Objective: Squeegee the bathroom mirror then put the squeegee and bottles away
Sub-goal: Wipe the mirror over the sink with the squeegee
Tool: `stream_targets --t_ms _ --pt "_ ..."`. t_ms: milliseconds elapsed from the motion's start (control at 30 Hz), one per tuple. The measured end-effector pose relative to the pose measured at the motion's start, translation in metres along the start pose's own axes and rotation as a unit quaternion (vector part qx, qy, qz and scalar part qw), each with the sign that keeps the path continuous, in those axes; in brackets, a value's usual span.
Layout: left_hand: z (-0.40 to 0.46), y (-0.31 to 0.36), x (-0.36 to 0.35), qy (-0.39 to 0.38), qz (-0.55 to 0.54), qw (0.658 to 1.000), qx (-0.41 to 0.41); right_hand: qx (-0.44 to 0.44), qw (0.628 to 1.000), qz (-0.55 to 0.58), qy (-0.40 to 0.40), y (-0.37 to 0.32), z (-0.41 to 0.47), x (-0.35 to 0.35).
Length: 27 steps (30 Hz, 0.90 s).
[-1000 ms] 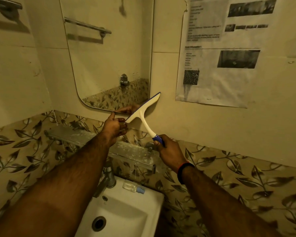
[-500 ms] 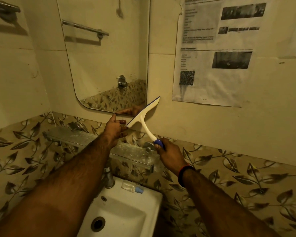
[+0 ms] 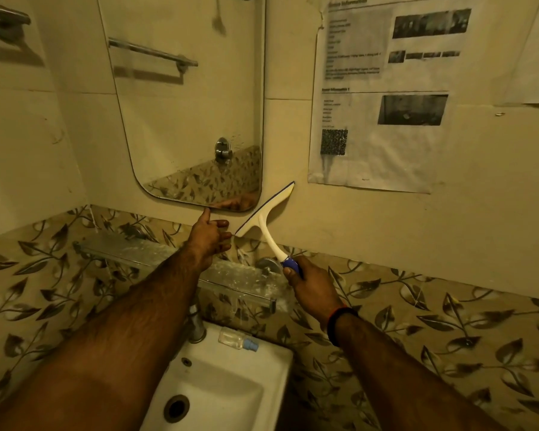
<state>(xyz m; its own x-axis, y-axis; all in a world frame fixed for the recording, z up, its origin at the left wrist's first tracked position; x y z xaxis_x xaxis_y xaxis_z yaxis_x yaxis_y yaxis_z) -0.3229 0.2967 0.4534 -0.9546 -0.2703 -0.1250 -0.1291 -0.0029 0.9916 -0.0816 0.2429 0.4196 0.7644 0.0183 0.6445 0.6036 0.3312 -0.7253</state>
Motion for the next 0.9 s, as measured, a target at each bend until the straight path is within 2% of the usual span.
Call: stream_targets --t_ms 267,367,433,467,567,733,900 --pt "-0.003 -0.004 -0.002 0.019 -0.002 1.0 0.001 -0.021 0.999 0.033 -0.007 0.009 -0.012 -0.001" --pt "-0.01 -0.001 0.007 0.12 0.069 0.99 -0.04 -0.026 0.998 0.052 -0.002 0.006 -0.016 -0.001" --pt "-0.019 0.006 0.015 0.209 0.162 0.961 -0.084 -0.021 0.998 0.061 0.007 0.001 -0.018 0.001" --pt "-0.023 0.009 0.016 0.228 0.196 0.948 -0.102 -0.017 0.998 0.059 0.013 -0.002 -0.018 0.002" --pt "-0.032 0.013 0.011 0.215 0.272 0.93 -0.125 -0.013 0.998 0.046 0.033 -0.009 -0.02 0.006" --pt "-0.049 0.008 0.007 0.218 0.303 0.922 -0.099 -0.015 0.997 0.045 0.056 -0.008 -0.033 0.015" --pt "-0.078 0.0 -0.019 0.207 0.356 0.899 -0.149 -0.015 0.995 0.068 0.076 0.008 -0.06 0.036"
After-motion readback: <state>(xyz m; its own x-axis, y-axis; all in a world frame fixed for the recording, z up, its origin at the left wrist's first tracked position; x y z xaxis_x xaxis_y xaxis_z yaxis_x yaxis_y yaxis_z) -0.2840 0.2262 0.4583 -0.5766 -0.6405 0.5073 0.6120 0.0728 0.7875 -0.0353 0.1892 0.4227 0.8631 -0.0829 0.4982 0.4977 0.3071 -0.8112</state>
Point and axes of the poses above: each hand's wrist, its own z-axis towards the middle knuckle, its own x-axis out of the back of the hand, y = z × x, the point moved 5 cm from there along z, towards the middle knuckle, and after that the axes turned 5 degrees about -y, right-handed, at the moved point
